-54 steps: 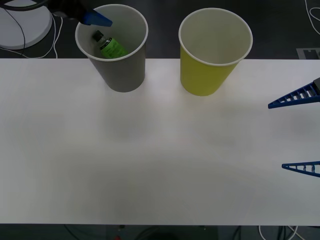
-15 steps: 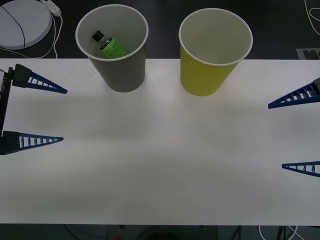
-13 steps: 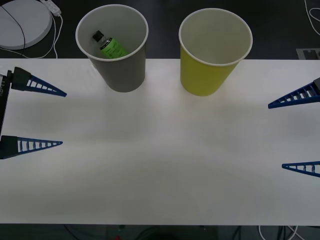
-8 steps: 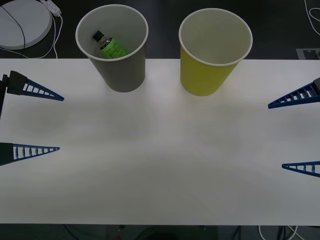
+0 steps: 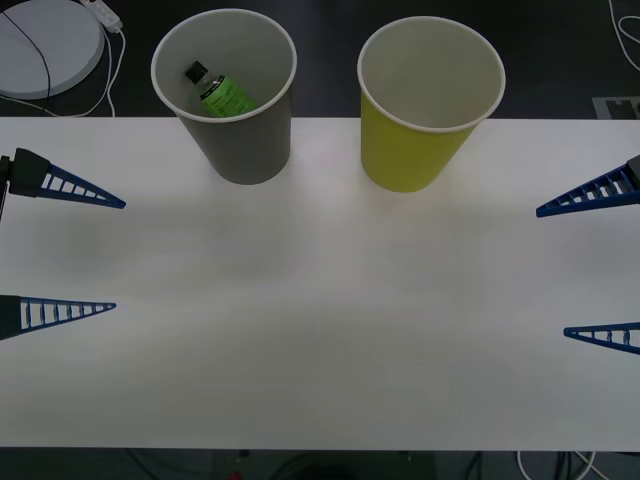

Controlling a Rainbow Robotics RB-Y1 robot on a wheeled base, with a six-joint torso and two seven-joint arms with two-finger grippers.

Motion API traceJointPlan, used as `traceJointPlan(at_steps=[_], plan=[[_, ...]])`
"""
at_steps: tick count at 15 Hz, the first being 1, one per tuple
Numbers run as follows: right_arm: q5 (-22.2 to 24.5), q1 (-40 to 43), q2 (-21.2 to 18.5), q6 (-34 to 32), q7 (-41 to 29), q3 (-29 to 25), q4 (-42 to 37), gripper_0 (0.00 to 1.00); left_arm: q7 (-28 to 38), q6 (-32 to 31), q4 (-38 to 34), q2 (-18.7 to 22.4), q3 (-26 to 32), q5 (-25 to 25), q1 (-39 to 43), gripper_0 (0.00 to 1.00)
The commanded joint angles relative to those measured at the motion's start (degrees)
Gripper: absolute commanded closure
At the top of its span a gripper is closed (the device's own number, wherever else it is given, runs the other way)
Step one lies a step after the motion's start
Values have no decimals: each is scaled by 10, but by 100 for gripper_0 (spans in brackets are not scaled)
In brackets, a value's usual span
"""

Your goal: Put the can into the green bin and the plastic bottle into the gray bin

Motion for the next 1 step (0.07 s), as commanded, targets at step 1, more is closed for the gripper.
traceJointPlan(at_steps=[1], plan=[[0, 0, 0, 0, 0, 0, 0, 0, 3, 0, 0, 0, 0, 1, 0, 0]])
